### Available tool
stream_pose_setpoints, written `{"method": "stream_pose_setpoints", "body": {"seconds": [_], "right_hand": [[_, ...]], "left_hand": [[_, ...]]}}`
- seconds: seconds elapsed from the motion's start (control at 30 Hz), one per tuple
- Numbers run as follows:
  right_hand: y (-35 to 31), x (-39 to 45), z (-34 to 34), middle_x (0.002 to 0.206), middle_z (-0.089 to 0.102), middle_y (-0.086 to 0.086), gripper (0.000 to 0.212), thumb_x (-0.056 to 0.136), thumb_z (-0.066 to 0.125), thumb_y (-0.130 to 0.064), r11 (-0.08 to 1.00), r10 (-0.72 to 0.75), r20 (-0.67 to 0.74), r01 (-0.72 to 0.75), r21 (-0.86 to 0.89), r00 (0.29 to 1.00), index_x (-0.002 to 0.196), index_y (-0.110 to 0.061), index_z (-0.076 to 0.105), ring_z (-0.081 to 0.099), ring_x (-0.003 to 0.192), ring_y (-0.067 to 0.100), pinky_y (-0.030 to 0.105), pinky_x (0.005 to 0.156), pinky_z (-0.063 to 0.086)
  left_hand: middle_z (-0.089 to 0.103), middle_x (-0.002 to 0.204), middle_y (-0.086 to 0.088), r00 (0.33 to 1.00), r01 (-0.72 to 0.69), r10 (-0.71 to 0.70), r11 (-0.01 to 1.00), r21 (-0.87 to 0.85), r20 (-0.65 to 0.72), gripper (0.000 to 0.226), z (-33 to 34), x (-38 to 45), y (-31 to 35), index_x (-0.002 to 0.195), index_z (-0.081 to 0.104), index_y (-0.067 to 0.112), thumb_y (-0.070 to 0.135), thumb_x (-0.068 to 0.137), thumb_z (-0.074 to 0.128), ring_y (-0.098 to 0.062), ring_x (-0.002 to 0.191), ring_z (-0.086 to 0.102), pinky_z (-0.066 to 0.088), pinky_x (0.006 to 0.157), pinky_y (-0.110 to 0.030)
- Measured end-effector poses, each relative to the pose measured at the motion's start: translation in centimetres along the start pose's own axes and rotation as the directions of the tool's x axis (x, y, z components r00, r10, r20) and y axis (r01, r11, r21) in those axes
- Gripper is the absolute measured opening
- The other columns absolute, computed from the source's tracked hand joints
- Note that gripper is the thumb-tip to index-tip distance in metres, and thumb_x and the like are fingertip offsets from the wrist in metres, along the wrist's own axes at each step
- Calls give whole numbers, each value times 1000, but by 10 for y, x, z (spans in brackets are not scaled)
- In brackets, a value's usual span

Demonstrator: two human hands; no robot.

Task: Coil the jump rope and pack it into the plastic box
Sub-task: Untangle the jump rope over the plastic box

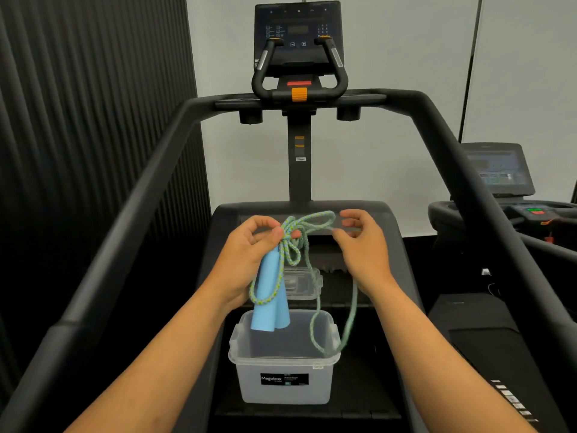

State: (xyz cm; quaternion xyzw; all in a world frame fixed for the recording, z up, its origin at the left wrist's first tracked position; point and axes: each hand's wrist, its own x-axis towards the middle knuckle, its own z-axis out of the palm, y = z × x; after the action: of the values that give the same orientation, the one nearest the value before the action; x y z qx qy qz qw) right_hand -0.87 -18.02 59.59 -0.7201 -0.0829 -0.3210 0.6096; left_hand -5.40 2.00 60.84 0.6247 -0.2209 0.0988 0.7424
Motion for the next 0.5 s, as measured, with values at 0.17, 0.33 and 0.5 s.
{"method": "stream_pose_setpoints", "body": {"seconds": [0.17,0.33,0.5], "right_hand": [[-17,-16,3,87,69,2,24,94,63,-3,961,-271,59,267,74,961,94,-25,71,60,74,12,20,70,48],[-33,-22,0,92,68,3,19,95,67,-4,862,-496,292,504,56,818,104,-16,78,62,74,12,20,70,48],[-28,-24,7,87,73,0,10,89,76,-11,895,-434,319,445,43,843,98,-14,78,67,76,17,22,72,54]], "left_hand": [[78,109,-16,999,8,-8,1000,15,-38,7,4,3,-3,99,59,10,16,101,58,-18,67,68,55,60,-30],[77,81,-3,997,3,2,998,63,-78,20,8,4,-5,104,66,1,18,101,57,-13,65,68,56,59,-26],[75,79,-2,989,-31,43,996,86,-141,16,13,6,-7,97,70,8,14,102,57,-11,69,67,56,67,-27]]}}
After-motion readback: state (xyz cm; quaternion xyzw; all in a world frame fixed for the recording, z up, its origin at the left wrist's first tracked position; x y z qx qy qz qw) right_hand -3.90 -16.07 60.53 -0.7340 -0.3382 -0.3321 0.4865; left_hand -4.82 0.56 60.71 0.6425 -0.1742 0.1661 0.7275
